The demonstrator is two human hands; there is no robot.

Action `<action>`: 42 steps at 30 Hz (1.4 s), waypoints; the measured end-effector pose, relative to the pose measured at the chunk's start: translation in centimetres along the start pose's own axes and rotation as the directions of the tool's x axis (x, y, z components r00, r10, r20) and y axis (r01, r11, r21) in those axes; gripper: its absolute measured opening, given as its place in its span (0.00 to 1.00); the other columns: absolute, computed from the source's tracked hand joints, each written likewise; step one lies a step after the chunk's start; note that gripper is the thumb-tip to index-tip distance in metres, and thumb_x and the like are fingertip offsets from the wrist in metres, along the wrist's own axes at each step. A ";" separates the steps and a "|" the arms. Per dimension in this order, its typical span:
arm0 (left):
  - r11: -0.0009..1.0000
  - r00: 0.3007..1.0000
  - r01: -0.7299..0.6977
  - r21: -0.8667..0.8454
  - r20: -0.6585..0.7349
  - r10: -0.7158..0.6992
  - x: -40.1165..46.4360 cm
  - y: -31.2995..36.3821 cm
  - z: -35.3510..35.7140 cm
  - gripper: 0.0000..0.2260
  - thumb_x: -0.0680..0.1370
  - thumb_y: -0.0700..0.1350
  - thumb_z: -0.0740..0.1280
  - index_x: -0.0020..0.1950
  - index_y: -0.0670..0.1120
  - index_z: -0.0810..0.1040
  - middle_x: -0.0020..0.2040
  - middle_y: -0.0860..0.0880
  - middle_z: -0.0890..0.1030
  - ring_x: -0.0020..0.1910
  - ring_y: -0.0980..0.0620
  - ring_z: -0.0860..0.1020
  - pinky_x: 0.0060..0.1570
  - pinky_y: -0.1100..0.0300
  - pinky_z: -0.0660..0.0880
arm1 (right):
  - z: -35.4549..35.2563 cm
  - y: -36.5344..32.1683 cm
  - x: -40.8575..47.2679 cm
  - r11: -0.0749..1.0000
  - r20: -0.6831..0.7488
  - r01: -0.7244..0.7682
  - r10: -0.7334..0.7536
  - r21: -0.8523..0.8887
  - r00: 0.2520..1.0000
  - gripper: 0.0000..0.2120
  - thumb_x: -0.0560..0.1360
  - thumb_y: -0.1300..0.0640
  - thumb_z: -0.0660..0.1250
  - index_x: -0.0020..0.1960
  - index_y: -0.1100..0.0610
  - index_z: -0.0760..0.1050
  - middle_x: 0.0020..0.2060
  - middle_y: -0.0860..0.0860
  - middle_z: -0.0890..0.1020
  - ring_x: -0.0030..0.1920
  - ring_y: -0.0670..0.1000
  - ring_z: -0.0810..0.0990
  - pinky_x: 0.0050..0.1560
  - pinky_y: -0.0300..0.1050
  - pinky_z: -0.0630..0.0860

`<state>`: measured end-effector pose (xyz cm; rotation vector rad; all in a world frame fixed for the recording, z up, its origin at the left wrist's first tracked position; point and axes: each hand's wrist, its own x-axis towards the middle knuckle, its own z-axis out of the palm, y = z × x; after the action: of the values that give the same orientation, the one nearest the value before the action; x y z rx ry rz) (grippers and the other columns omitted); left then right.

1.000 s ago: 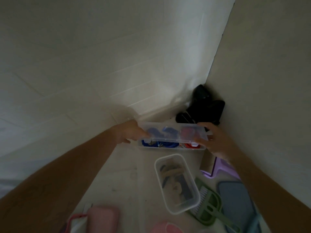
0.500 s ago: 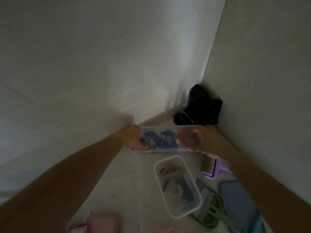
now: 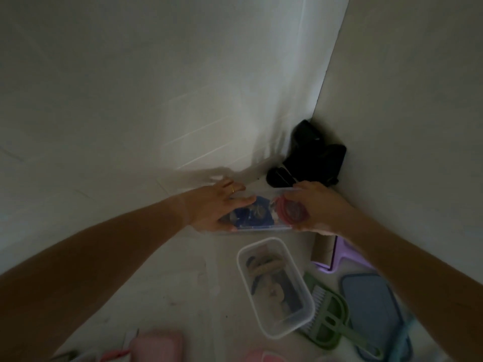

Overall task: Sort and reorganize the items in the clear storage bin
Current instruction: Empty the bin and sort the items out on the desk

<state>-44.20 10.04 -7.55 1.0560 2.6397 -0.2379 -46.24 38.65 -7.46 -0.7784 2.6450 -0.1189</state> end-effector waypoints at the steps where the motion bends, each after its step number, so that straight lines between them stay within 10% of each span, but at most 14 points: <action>1: 1.000 1.000 -0.005 -0.020 -0.025 0.005 0.2 -0.1 -0.1 0.38 0.75 0.67 0.64 0.80 0.50 0.59 0.72 0.38 0.67 0.70 0.39 0.66 0.68 0.48 0.68 | 0.0 0.0 0.2 1.000 0.003 0.001 0.000 -0.017 1.000 0.39 0.62 0.40 0.77 0.70 0.47 0.70 0.64 0.54 0.72 0.62 0.58 0.72 0.61 0.54 0.74; 6: 0.997 1.000 -0.023 -0.071 0.009 0.024 0.7 -0.8 -0.6 0.40 0.71 0.69 0.67 0.78 0.53 0.62 0.71 0.42 0.69 0.67 0.42 0.70 0.61 0.49 0.75 | 0.1 -0.2 1.1 0.994 0.018 0.007 -0.005 -0.108 1.000 0.37 0.57 0.36 0.77 0.64 0.46 0.74 0.56 0.54 0.73 0.56 0.59 0.73 0.54 0.57 0.77; 15: 0.956 0.914 0.290 0.042 0.285 -0.290 0.2 4.1 -5.7 0.32 0.78 0.68 0.55 0.80 0.61 0.51 0.80 0.44 0.57 0.74 0.42 0.66 0.68 0.48 0.69 | 1.7 -3.7 -3.8 0.994 -0.155 -0.093 0.082 -0.062 0.984 0.32 0.76 0.47 0.65 0.76 0.56 0.61 0.76 0.61 0.60 0.76 0.62 0.58 0.73 0.54 0.60; 20: 0.867 0.865 0.484 -0.118 -0.084 -0.494 -4.1 12.3 -9.9 0.26 0.80 0.64 0.50 0.74 0.53 0.66 0.68 0.44 0.74 0.63 0.41 0.75 0.60 0.49 0.72 | 1.0 -9.9 -12.9 0.924 -0.467 -0.085 0.266 0.373 0.843 0.24 0.75 0.52 0.67 0.70 0.50 0.68 0.65 0.55 0.73 0.59 0.61 0.75 0.55 0.55 0.74; 25: 0.807 0.732 0.545 -0.227 -0.341 -0.590 -13.4 19.6 -7.9 0.25 0.79 0.61 0.56 0.71 0.50 0.73 0.65 0.42 0.79 0.60 0.41 0.78 0.60 0.47 0.74 | 3.9 -15.8 -22.5 0.697 -0.430 0.002 0.440 0.717 0.788 0.16 0.77 0.50 0.64 0.64 0.45 0.72 0.57 0.49 0.80 0.53 0.52 0.80 0.52 0.50 0.78; 31: 0.708 0.635 0.672 -0.217 -0.323 -0.702 -28.6 20.0 -3.5 0.21 0.81 0.56 0.58 0.72 0.51 0.73 0.70 0.43 0.75 0.65 0.43 0.76 0.64 0.48 0.72 | 0.7 -24.7 -25.3 0.744 -0.559 0.262 0.176 0.614 0.811 0.12 0.76 0.54 0.70 0.59 0.47 0.77 0.53 0.41 0.79 0.48 0.44 0.79 0.52 0.40 0.76; 37: 0.626 0.616 0.758 -0.184 -0.116 -0.780 -39.2 16.2 -0.4 0.22 0.77 0.54 0.67 0.72 0.53 0.72 0.69 0.45 0.76 0.67 0.43 0.75 0.68 0.46 0.70 | 2.1 -30.6 -20.2 0.884 -0.094 0.095 -0.058 0.458 0.994 0.24 0.74 0.50 0.71 0.68 0.47 0.69 0.60 0.48 0.79 0.59 0.51 0.78 0.60 0.47 0.74; 42: 0.611 0.612 0.755 -0.239 -0.078 -0.787 -42.9 14.7 2.2 0.25 0.73 0.50 0.73 0.69 0.51 0.75 0.66 0.44 0.79 0.64 0.44 0.77 0.68 0.46 0.70 | 6.3 -36.4 -13.7 0.981 0.310 0.069 -0.123 0.179 0.943 0.49 0.64 0.35 0.73 0.77 0.48 0.53 0.68 0.55 0.69 0.66 0.61 0.71 0.63 0.55 0.72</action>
<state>-3.91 -7.67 3.62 -0.2256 3.0413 -0.0607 -14.84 15.44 -1.97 -0.7964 2.2594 -0.2168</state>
